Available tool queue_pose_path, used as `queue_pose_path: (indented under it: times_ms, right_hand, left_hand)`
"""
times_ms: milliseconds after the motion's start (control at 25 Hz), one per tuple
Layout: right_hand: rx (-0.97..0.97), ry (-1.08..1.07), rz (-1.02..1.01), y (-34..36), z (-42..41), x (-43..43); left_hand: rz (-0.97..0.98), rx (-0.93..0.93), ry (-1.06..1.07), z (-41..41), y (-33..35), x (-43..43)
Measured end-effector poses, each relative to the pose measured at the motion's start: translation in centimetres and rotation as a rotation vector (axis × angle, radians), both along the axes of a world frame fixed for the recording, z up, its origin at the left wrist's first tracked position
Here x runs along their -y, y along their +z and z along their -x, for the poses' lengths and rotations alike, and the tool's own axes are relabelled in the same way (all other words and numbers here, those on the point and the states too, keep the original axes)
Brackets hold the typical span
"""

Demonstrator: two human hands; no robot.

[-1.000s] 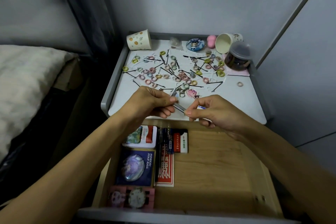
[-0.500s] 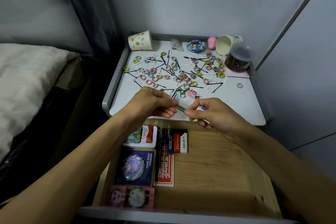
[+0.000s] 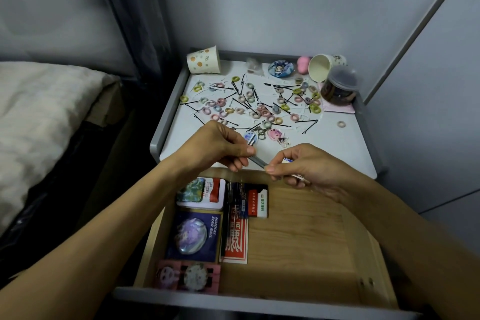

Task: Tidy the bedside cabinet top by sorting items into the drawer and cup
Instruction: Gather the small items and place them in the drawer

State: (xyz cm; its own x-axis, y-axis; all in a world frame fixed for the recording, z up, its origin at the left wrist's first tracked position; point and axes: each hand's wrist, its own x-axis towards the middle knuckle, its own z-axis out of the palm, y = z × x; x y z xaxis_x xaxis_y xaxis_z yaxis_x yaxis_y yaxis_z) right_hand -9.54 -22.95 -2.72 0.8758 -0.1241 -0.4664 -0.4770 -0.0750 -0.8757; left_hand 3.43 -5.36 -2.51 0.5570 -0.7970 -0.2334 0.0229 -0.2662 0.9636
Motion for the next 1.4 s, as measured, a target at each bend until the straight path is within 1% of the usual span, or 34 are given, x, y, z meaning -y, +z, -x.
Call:
queue_pose_path:
  times_ms: [120, 240, 400, 520, 560, 600, 680, 720, 760, 840, 920, 1040, 1120, 1240, 1400]
  right_hand:
    - [0.032, 0.048, 0.08, 0.4, 0.7, -0.3]
    - [0.106, 0.093, 0.161, 0.3, 1.6, -1.9]
    - [0.141, 0.147, 0.195, -0.3, 2.9, -4.8]
    - [0.088, 0.17, 0.249, -2.2, 4.3, -6.1]
    - [0.049, 0.164, 0.259, -3.2, 5.1, -6.1]
    - [-0.007, 0.148, 0.271, -4.3, 5.9, -5.9]
    - [-0.152, 0.051, 0.276, -6.7, 7.4, -4.6]
    - [-0.219, -0.029, 0.266, -7.9, 7.8, -3.8]
    - [-0.279, -0.117, 0.253, -9.0, 7.9, -3.0]
    - [-0.366, -0.273, 0.225, -11.0, 7.2, -1.9]
    - [-0.409, -0.356, 0.241, -12.4, 5.7, -1.7]
    - [-0.408, -0.435, 0.251, -13.5, 3.7, -2.0]
    - [-0.383, -0.463, 0.255, -13.8, 2.9, -2.1]
    - [-0.306, -0.436, 0.305, -14.2, 2.4, -2.5]
    - [-0.242, -0.368, 0.519, -14.6, 2.3, -2.6]
  left_hand:
    - [-0.033, 0.04, -0.016, 0.7, 0.4, -0.4]
    - [-0.074, 0.039, 0.02, 1.6, 0.9, -1.8]
    - [-0.12, -0.017, 0.05, 2.7, 0.5, -4.2]
    - [-0.165, -0.103, 0.016, 3.9, -1.1, -5.6]
    - [-0.218, -0.021, 0.032, 3.9, -1.8, -6.0]
    - [-0.342, 0.18, 0.068, 3.4, -2.5, -6.6]
    - [-0.712, 0.701, 0.172, 2.3, -3.5, -7.8]
    - [-0.844, 0.834, 0.217, 1.9, -3.8, -8.3]
    - [-0.909, 0.858, 0.231, 1.5, -4.2, -8.7]
    - [-0.919, 0.797, 0.194, 1.4, -5.0, -8.5]
    - [-0.884, 0.789, 0.181, 1.7, -5.8, -7.8]
    - [-0.884, 0.859, 0.181, 1.8, -6.1, -7.3]
    - [-0.91, 0.893, 0.153, 1.5, -6.3, -7.1]
    - [-0.935, 0.922, 0.119, 1.4, -6.4, -6.8]
    - [-0.94, 0.929, 0.105, 1.5, -6.4, -6.6]
